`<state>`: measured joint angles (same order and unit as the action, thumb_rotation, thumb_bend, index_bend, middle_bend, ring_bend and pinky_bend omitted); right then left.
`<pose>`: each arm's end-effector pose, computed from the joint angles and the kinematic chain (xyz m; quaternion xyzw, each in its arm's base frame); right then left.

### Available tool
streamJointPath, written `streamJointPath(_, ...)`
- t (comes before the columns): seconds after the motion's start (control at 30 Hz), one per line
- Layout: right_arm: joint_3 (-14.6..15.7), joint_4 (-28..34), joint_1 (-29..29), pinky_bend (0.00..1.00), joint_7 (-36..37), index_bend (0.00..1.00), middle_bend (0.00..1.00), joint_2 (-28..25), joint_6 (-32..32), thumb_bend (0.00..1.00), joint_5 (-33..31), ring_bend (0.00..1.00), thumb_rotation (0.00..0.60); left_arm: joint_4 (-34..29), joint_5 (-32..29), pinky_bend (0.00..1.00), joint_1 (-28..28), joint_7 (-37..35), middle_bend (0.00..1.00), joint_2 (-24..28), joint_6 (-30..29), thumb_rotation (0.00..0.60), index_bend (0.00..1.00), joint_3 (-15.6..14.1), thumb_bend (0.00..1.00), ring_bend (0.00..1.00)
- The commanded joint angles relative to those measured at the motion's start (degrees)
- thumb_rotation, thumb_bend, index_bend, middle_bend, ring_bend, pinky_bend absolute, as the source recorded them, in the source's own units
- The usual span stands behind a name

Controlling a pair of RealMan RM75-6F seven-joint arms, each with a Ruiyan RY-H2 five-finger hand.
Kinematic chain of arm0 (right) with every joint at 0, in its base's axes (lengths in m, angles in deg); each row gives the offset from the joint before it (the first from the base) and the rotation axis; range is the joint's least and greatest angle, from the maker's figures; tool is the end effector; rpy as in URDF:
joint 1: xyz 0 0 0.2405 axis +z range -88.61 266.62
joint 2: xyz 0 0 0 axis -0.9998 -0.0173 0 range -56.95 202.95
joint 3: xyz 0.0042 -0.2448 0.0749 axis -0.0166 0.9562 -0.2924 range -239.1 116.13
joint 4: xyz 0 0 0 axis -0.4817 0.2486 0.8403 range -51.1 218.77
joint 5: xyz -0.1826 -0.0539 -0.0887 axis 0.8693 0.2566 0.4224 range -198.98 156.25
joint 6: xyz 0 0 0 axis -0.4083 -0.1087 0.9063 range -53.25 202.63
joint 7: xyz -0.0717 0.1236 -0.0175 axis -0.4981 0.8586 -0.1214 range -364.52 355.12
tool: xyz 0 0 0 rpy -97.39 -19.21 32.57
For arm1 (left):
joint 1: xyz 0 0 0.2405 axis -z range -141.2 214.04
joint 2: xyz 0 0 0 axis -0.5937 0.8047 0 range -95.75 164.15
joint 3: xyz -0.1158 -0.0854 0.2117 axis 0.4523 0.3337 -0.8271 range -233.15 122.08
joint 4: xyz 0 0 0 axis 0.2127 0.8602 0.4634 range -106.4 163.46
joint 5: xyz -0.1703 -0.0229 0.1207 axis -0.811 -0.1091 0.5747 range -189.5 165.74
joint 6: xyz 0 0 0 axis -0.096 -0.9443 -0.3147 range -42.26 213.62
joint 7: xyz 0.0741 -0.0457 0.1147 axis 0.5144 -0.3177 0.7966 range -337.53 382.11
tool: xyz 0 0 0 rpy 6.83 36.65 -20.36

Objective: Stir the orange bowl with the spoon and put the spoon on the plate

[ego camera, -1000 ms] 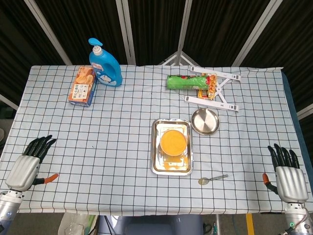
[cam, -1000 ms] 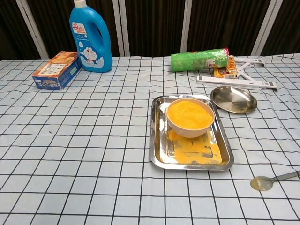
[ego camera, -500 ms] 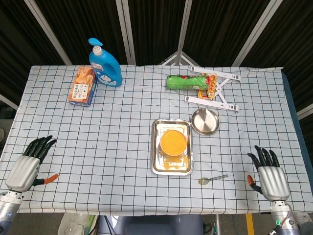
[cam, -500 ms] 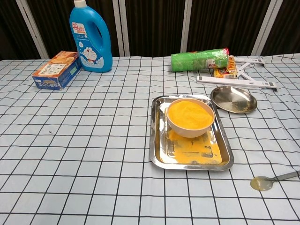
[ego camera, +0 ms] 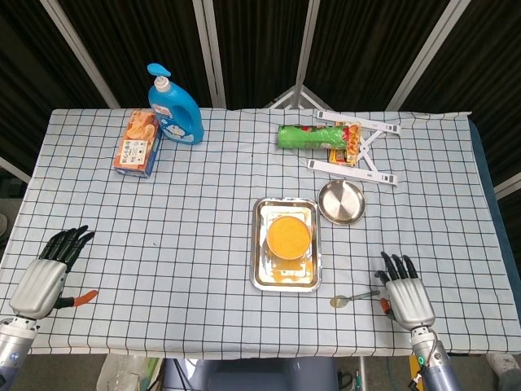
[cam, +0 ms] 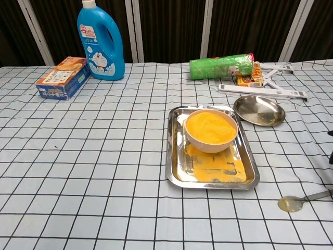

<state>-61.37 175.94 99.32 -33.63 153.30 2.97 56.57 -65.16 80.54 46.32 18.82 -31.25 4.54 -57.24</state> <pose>-0.2856 -0.1873 0.0342 0.7035 -0.3852 0.2485 0.5431 -0.2837 0.1868 0.1240 -0.6527 -0.4083 -0.4126 0.4868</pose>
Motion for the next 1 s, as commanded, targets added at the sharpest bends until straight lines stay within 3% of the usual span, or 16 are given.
streamJointPath(0.03, -0.09, -1.18, 0.36, 0.00, -1.17, 0.33, 0.03, 1.41, 1.14, 0.43, -1.57, 0.00, 0.600, 0.00, 0.10, 0.00, 0.04, 0.01, 0.00, 0.01, 0.04, 0.600, 0.00, -0.04, 0.00, 0.00)
streamJointPath(0.53, 0.56, -3.33, 0.41, 0.00, -1.97, 0.46, 0.10, 3.97, 1.18, 0.43, -2.00, 0.00, 0.600, -0.05, 0.08, 0.00, 0.04, -0.04, 0.00, 0.05, 0.01, 0.600, 0.00, -0.05, 0.00, 0.00)
streamJointPath(1.0, 0.48, -5.18, 0.54, 0.00, -1.11, 0.46, 0.10, 5.97, 1.27, 0.43, -2.25, 0.00, 0.600, -0.09, -0.12, 0.00, 0.09, 0.05, 0.00, 0.06, 0.20, 0.600, 0.00, -0.03, 0.00, 0.00)
